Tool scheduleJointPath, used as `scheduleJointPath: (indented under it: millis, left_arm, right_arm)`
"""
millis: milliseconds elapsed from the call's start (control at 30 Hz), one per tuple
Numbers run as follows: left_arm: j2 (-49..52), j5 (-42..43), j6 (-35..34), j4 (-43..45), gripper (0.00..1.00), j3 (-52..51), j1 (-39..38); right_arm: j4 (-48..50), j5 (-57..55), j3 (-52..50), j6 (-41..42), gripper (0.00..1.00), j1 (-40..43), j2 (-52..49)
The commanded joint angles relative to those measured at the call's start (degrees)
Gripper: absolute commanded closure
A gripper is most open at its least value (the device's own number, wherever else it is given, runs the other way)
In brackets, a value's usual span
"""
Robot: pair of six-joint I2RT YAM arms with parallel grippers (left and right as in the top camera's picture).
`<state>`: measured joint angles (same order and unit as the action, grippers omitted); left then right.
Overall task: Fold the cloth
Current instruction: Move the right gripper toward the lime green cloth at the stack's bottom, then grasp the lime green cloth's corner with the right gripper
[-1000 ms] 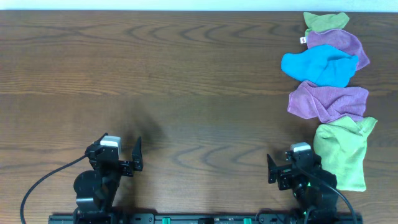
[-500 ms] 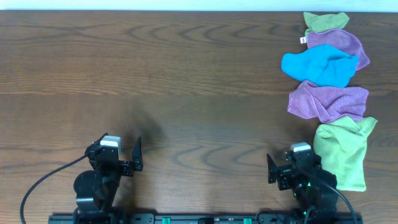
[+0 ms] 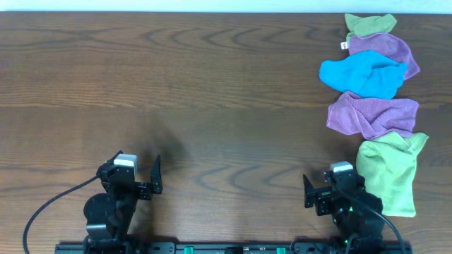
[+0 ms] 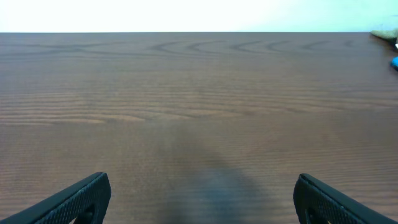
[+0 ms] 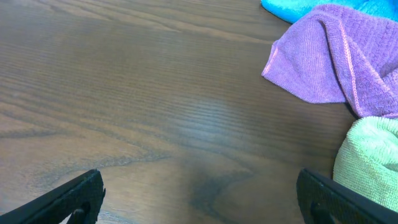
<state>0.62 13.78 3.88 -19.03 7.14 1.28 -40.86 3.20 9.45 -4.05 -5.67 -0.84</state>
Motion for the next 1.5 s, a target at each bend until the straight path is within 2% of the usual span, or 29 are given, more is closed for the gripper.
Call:
scheduleJointPath:
  millis: [0,133,167,233,267,300,500,600,700,933,1100,1333,1467]
  left_arm:
    - [-0.37,0.68,0.20,-0.15,0.05,-1.29,-0.20]
    - [-0.37,0.68,0.20,-0.13,0.05,-1.29,-0.20]
    - [-0.37,0.68,0.22,-0.15,0.05,-1.29,-0.20]
    - [-0.37,0.68,0.20,-0.13,0.05,-1.29,-0.20]
    - [-0.37,0.68,0.22,-0.13,0.05,-1.29,-0.20]
    - [-0.37,0.68,0.22,-0.15,0.05,-1.29,-0.20]
    - [-0.37,0.68,0.22,-0.13,0.05,-1.29,-0.20]
    - [-0.37,0.68,0.22,-0.15,0.05,-1.29,-0.20]
    - [-0.37,0.68,0.22,-0.13,0.05,-1.29,-0.20]
    - [-0.37,0.68,0.22,-0.15,0.05,-1.29,-0.20]
    - [-0.37,0.68,0.20,-0.15,0.05,-1.29,-0.20]
    - [-0.37,0.68,0.20,-0.13,0.05,-1.29,-0.20]
    - [-0.37,0.68,0.22,-0.15,0.05,-1.29,-0.20]
  right_arm:
    - [0.22,0.02,-0.31,-0.74,0.01,0.35,0.52]
    - [4.00,0.07,-0.31,1.16,0.01,0.35,0.52]
    - [6.29,0.09,-0.31,7.08,0.01,0.35,0.52]
    - [8.61,-0.24,-0.28,24.02,0.01,0.35,0.52]
    - [9.33,-2.14,-0.28,29.40,0.01,0.39,0.52]
    - [10.49,-4.09,-0.28,30.80,0.01,0.39,0.52]
    - [19.23,-16.35,-0.28,34.27,0.01,0.39,0.52]
    - [18.84,-25.88,-0.28,35.32,0.01,0.70,0.44]
    - [17.86,-28.79,-0.28,35.32,0.01,2.67,-0.26]
    - [17.33,-28.15,-0.24,39.01,0.01,13.70,-6.23]
    - [18.27,-21.86,0.52,38.84,0.01,23.67,-12.13]
    - [23.02,-12.90,3.30,33.90,0.01,38.10,-22.97]
    - [27.54,-6.14,4.87,30.62,0.01,46.40,-32.98]
